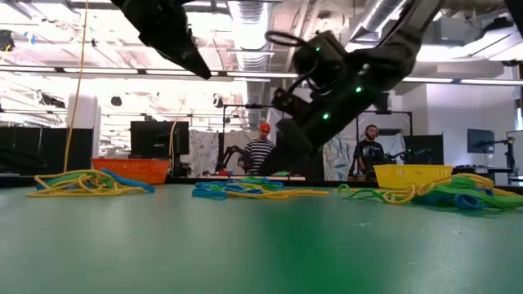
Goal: Sort rubber bands into baskets
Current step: Put the green rubber band into the orange bin
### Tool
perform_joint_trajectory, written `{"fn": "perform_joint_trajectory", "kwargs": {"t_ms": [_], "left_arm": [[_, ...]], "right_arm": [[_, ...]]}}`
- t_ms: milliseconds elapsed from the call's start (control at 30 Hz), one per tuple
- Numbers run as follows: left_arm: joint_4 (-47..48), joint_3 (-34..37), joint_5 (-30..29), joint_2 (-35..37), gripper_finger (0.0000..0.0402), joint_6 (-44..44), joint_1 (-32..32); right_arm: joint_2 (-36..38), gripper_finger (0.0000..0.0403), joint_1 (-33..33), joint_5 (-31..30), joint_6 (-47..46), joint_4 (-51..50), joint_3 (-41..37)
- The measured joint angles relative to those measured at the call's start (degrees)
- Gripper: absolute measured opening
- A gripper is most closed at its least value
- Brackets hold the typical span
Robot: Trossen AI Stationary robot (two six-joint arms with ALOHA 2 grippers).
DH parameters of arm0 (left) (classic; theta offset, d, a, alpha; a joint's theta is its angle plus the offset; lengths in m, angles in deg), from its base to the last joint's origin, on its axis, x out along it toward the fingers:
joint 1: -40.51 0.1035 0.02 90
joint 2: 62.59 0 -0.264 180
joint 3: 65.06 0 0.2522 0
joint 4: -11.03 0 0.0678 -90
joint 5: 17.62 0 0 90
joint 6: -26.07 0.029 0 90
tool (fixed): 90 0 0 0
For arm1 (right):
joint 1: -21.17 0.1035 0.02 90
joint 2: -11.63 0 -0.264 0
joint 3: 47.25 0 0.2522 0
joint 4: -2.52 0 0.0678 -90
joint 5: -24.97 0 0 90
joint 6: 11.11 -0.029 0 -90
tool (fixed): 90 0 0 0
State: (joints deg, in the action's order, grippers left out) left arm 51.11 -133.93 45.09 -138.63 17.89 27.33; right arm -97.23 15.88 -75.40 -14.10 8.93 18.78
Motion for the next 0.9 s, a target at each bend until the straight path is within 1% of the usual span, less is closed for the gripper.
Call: {"fn": "perform_joint_trajectory", "kwargs": {"t_ms": [67,133,200,367,533,633,833,900], "left_arm": [[-0.53,-0.04,-1.22,-0.86,0.0144,-0.89,-1.73],[-0.32,0.00,-2.44,-1.61,0.0144,-2.06,-3.38],[-0.60,0.00,-4.42,-2.36,0.0144,-3.08,-5.11],[-0.94,0.00,-9.07,-5.16,0.0144,-4.52,-8.61],[-1.22,0.02,-9.75,-6.72,0.0144,-5.53,-10.64],[-1.43,0.00,-10.35,-6.59,0.0144,-6.52,-11.43],[-1.38,0.00,-12.59,-6.35,0.0144,-6.55,-13.09],[-1.41,0.00,-12.61,-6.35,0.0144,-6.58,-13.15]], "right_arm": [[-0.65,0.0166,-0.56,0.16,0.01,-0.07,0.56],[-1.66,0.0166,-0.94,1.81,0.00,0.18,1.38],[-2.67,0.0166,-1.08,3.28,0.00,-0.56,1.92],[-5.94,0.0166,-1.34,4.57,-0.04,-0.40,4.01],[-6.72,0.0158,-1.68,3.86,-0.54,-1.26,5.25],[-6.24,0.0130,-1.99,3.20,-0.57,-1.86,5.25],[-6.19,0.0031,-2.02,2.88,-0.17,-1.87,5.25],[-6.17,0.0014,-1.95,2.88,0.04,-1.82,5.25]]}}
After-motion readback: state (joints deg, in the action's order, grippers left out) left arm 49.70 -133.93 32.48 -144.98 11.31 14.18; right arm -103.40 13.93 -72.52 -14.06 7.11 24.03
